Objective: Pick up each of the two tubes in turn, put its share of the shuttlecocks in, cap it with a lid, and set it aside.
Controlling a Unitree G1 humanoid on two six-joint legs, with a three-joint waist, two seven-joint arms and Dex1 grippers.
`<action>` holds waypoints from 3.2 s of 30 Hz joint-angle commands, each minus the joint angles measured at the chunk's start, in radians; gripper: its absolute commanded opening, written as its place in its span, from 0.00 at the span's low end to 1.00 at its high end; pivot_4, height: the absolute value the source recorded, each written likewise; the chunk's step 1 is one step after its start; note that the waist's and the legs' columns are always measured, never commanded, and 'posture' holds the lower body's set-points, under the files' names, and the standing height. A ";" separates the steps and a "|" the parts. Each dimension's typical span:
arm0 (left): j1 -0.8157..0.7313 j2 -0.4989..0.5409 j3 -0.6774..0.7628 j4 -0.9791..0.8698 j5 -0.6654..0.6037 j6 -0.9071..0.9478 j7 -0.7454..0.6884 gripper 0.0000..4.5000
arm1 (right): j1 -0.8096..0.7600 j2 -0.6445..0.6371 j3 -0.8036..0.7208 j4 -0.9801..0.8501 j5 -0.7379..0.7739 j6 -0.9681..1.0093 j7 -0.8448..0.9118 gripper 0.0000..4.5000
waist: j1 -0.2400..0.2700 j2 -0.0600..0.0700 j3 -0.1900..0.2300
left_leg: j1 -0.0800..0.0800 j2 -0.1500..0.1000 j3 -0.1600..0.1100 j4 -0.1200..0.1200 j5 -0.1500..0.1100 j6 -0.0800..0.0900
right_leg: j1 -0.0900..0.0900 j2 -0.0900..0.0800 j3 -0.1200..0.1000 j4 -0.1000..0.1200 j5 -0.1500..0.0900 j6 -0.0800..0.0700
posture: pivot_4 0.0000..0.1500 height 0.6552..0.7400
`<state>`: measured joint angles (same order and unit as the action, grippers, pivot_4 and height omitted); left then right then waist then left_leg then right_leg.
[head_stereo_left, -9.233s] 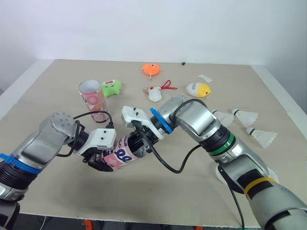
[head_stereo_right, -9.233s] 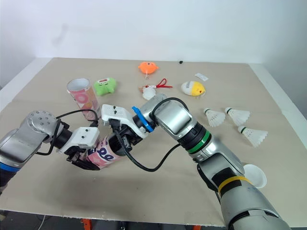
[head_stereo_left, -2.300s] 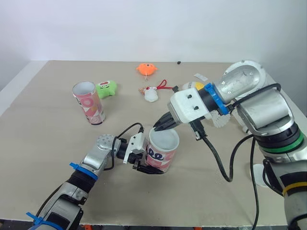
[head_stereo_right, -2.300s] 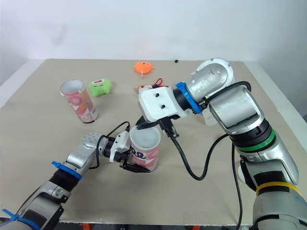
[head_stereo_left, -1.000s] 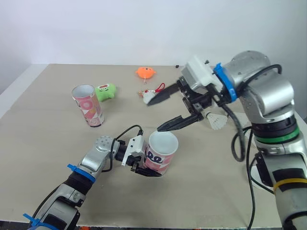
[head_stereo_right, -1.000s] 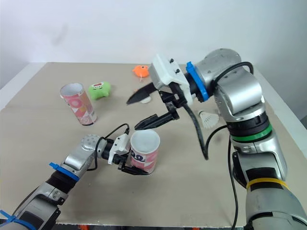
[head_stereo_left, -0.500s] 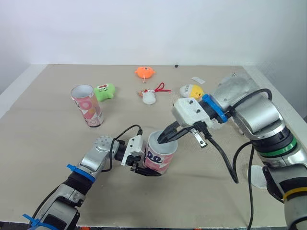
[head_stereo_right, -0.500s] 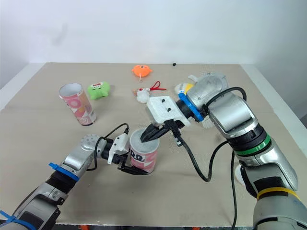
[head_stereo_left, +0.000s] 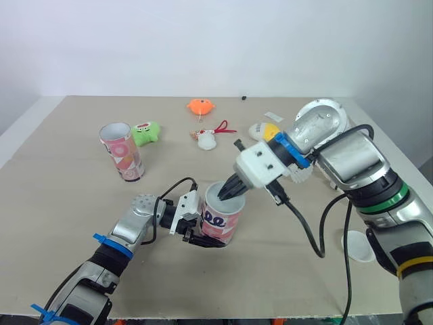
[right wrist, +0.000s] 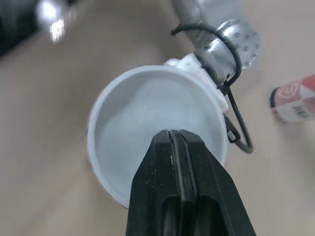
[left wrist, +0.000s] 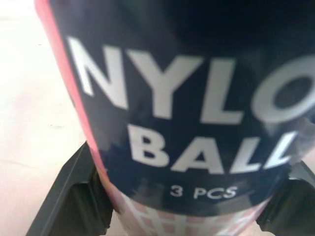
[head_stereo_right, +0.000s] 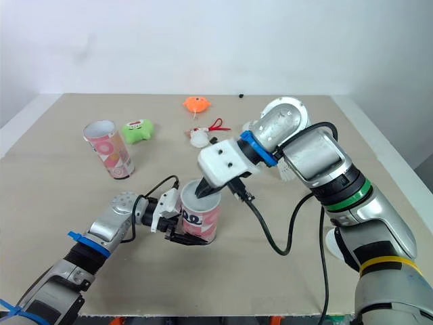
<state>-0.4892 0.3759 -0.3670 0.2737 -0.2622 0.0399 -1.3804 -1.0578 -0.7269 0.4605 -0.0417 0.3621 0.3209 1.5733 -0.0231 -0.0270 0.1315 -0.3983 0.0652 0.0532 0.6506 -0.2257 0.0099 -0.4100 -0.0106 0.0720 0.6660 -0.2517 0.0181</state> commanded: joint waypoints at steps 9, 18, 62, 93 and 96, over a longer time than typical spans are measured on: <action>0.025 -0.027 0.040 0.045 -0.015 -0.012 0.021 0.97 | 0.245 -0.228 -0.450 -0.130 0.196 0.226 -0.133 0.00 | 0.007 0.001 0.002 | -0.020 -0.007 -0.002 0.001 -0.004 0.000 | -0.013 0.000 -0.001 -0.001 -0.005 0.009 | 1.00 0.91; 0.021 -0.001 0.044 0.060 0.021 -0.092 0.003 1.00 | 0.638 -0.325 -0.688 -0.358 0.283 0.353 -0.231 0.41 | 0.001 0.011 0.012 | -0.022 -0.008 -0.003 0.004 -0.004 0.000 | -0.013 0.003 0.001 -0.001 -0.002 0.016 | 1.00 0.91; 0.324 0.442 0.424 -0.650 -0.378 0.320 0.118 1.00 | 0.640 0.190 -0.140 -0.118 -0.010 0.112 -0.423 0.98 | 0.000 -0.002 0.026 | -0.023 -0.002 -0.002 0.005 -0.001 -0.006 | -0.015 0.008 0.000 0.000 -0.001 0.015 | 1.00 0.91; 0.168 0.189 0.267 -0.520 -0.252 0.198 0.199 1.00 | 0.480 0.005 -0.947 0.223 0.184 0.146 -0.871 0.55 | 0.006 -0.001 0.026 | -0.024 -0.005 -0.002 0.008 0.001 -0.009 | -0.013 0.006 0.001 0.000 0.006 0.014 | 1.00 0.91; 0.123 0.116 0.255 -0.491 -0.239 0.194 0.249 1.00 | 0.466 -0.057 -1.022 0.388 0.122 0.073 -0.997 0.55 | 0.004 -0.001 0.026 | -0.024 -0.008 -0.002 0.009 0.001 -0.009 | -0.013 0.004 0.002 0.000 0.006 0.015 | 1.00 0.91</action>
<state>-0.3389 0.5124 -0.1139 -0.2230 -0.5114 0.2490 -1.1621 -0.5734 -0.7566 -0.5095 0.2896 0.5098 0.4557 0.6436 -0.0190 -0.0277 0.1579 -0.4225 0.0575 0.0518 0.6587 -0.2250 0.0015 -0.4229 -0.0069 0.0749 0.6658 -0.2461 0.0332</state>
